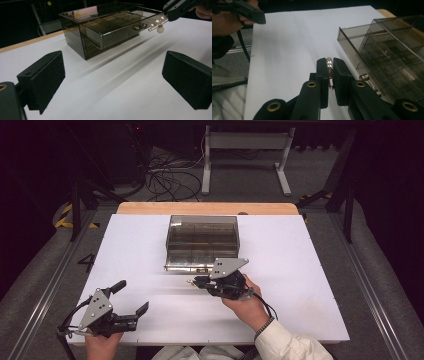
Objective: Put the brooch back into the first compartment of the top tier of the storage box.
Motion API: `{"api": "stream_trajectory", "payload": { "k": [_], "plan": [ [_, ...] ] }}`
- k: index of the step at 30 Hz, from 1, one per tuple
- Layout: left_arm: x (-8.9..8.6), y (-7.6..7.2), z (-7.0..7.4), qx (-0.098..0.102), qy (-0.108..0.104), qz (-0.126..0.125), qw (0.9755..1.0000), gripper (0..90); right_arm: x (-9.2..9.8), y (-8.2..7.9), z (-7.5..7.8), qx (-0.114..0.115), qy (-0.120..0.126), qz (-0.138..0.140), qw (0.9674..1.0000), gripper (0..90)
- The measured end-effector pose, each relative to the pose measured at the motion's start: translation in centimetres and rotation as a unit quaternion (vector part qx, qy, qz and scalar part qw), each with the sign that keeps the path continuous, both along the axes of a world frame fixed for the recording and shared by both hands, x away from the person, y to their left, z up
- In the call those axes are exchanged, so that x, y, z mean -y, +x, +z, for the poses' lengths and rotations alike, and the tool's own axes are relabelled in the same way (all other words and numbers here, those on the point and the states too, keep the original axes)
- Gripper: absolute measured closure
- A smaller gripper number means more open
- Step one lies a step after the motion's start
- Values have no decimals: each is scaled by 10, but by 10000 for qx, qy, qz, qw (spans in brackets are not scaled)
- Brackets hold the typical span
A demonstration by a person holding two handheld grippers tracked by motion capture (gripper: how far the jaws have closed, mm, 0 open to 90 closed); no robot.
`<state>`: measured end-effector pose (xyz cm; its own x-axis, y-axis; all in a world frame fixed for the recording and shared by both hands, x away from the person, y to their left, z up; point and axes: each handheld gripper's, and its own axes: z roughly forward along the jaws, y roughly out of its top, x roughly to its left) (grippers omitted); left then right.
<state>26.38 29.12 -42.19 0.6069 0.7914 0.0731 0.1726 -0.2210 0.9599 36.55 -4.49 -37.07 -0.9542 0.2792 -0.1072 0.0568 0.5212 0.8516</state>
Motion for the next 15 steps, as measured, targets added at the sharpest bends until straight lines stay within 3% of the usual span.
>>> {"api": "stream_trajectory", "payload": {
  "k": [15],
  "plan": [
    [0,0,0,-4,-11,-13,10000,55,1,4,10,234,312,-48,9992,841]
  ]
}}
